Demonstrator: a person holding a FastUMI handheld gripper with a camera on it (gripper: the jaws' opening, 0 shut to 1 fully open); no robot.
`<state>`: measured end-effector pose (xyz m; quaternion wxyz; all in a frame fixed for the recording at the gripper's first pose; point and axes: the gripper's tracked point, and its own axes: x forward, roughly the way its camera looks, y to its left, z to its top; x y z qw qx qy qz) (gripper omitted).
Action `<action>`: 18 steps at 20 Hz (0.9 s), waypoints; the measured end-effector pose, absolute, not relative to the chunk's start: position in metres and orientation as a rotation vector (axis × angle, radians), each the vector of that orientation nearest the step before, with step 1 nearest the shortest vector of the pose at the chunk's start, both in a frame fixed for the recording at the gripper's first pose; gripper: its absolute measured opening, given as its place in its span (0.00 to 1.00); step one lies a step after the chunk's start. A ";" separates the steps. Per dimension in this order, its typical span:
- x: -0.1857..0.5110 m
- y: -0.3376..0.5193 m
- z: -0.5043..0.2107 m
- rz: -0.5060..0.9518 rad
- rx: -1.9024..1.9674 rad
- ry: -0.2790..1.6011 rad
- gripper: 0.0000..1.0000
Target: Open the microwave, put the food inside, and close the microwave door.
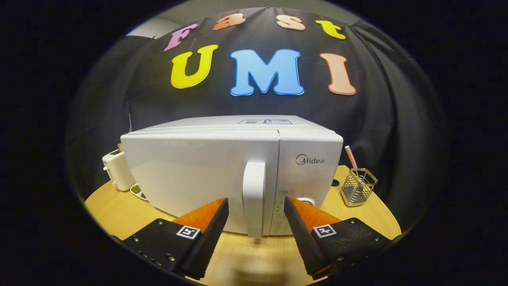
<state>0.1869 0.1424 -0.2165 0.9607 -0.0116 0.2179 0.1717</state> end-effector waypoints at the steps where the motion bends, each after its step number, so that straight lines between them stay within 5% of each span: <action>1: 0.187 0.143 -0.221 0.349 -0.023 0.455 0.79; 4: 0.189 0.145 -0.224 0.341 -0.017 0.467 0.61; 6: 0.188 0.143 -0.221 0.327 -0.018 0.463 0.36; 10: 0.189 0.146 -0.222 0.325 -0.027 0.484 0.28; 15: 0.188 0.148 -0.224 0.343 -0.038 0.528 0.06; 18: 0.188 0.146 -0.225 0.345 -0.051 0.532 0.06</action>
